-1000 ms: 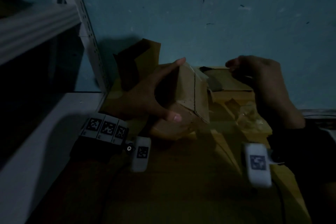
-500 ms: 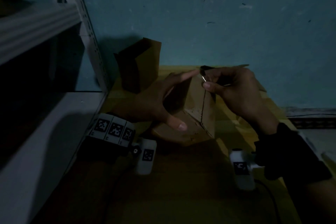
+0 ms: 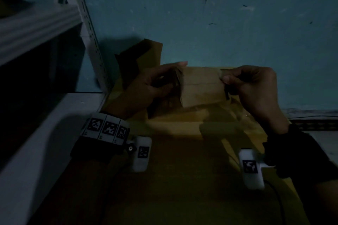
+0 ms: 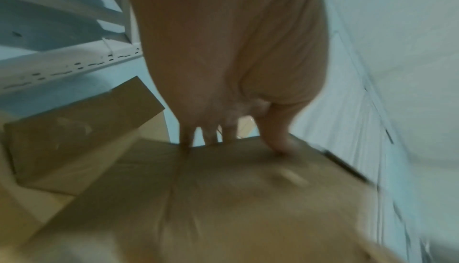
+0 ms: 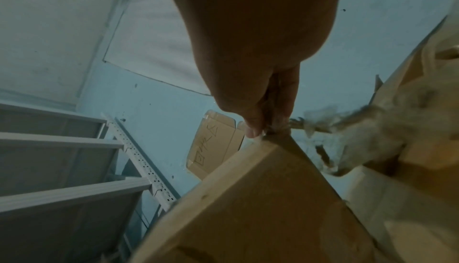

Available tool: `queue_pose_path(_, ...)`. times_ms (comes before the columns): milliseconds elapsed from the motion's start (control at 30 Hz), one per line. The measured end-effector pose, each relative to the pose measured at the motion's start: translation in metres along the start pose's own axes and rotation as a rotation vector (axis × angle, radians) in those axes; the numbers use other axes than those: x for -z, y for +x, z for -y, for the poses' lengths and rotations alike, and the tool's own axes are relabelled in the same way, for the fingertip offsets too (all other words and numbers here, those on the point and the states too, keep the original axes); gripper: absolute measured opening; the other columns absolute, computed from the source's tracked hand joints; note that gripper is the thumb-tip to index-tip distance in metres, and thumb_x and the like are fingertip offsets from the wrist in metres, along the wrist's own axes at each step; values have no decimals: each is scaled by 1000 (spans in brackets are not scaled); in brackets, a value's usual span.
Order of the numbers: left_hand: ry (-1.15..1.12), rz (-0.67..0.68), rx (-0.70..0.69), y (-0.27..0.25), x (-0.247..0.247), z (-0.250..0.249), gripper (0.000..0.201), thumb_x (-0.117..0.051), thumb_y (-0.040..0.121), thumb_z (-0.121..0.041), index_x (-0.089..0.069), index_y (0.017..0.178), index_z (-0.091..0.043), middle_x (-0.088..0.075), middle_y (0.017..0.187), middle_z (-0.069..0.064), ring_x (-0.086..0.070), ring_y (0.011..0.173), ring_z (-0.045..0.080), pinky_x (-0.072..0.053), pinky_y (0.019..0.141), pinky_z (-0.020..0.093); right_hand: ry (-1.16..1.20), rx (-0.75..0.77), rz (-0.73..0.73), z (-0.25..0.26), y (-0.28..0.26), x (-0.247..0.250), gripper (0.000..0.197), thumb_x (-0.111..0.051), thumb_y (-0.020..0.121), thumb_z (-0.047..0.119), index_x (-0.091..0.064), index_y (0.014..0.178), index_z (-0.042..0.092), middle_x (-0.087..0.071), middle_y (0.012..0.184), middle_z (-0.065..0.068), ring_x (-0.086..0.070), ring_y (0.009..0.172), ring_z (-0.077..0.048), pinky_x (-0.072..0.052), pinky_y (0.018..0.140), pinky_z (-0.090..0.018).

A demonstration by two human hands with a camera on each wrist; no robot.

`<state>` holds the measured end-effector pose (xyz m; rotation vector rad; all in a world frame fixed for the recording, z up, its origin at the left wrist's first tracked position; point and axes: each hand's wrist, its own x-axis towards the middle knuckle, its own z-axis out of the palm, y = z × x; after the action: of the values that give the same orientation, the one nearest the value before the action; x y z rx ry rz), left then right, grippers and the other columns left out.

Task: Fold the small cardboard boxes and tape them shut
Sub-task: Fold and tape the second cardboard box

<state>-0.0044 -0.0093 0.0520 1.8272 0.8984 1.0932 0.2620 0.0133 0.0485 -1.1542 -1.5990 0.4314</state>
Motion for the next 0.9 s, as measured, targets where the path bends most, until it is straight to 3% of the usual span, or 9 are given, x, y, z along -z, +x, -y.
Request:
queue_pose_path(100, -29, -39, 73, 2, -6, 0, 47, -48, 100, -26, -39, 144, -12, -49, 138, 2, -54, 121, 5, -46, 98, 22, 22, -11, -22, -1, 0, -5, 16, -76, 89, 17, -74, 73, 21, -72, 67, 5, -68, 60, -14, -57, 63, -38)
queue_pose_path(167, 87, -28, 101, 2, -11, 2, 78, -68, 80, -58, -32, 142, -29, -43, 134, -9, -52, 116, -1, -48, 97, 26, 28, 11, -13, 1, -2, -8, 22, -76, 89, 15, -71, 69, 23, -70, 65, 9, -66, 59, -8, -53, 62, -30)
queue_pose_path(200, 209, -22, 102, 1, -14, 3, 100, -78, 63, -65, -27, 143, -33, -38, 137, -10, -47, 121, 1, -46, 100, 28, 44, 11, -7, 2, -2, -9, 21, -76, 89, 15, -70, 69, 21, -70, 64, 9, -66, 58, -8, -53, 61, -29)
queue_pose_path(267, 345, -58, 106, 0, -17, 4, 118, -84, 47, -64, -24, 144, -33, -34, 142, -9, -41, 126, 8, -43, 102, 32, 103, -18, 5, 1, -1, -9, 19, -76, 88, 12, -71, 71, 19, -70, 62, 9, -66, 58, -9, -53, 58, -26)
queue_pose_path(400, 362, -121, 68, 1, -14, 2, 91, -86, 52, -52, -39, 126, -26, -47, 124, -11, -46, 112, -3, -43, 85, 20, 240, -94, 44, -3, -1, -6, 12, -74, 89, 8, -73, 78, 13, -74, 68, 1, -69, 65, -16, -54, 59, -28)
queue_pose_path(533, 245, -117, 87, -1, -5, 0, 86, -93, 53, -33, -45, 124, -22, -53, 123, -14, -52, 114, -2, -47, 88, 20, 329, -116, 67, -2, -5, -7, 18, -64, 93, 1, -70, 77, 6, -71, 63, -2, -63, 58, -16, -53, 57, -27)
queue_pose_path(667, 201, -98, 97, -5, 1, 0, 91, -93, 54, -28, -46, 132, -22, -54, 126, -17, -53, 113, -9, -49, 86, 11, 398, -113, 111, 0, -10, -7, 31, -54, 96, -4, -62, 66, -1, -60, 54, -3, -55, 52, -16, -48, 54, -23)
queue_pose_path(800, 162, -103, 103, -6, 2, -2, 86, -90, 59, -18, -46, 132, -22, -55, 123, -17, -55, 107, -14, -49, 81, 8, 477, -140, 124, 0, -12, -7, 41, -51, 96, -6, -64, 61, 9, -56, 57, -5, -52, 55, -15, -47, 61, -27)
queue_pose_path(900, 140, -104, 99, -6, 3, -2, 84, -90, 59, -16, -47, 132, -19, -57, 125, -14, -56, 109, -9, -49, 82, 10, 597, -214, 124, 0, -13, -9, 51, -48, 95, -9, -67, 57, 19, -52, 69, -14, -49, 56, -16, -45, 62, -30)
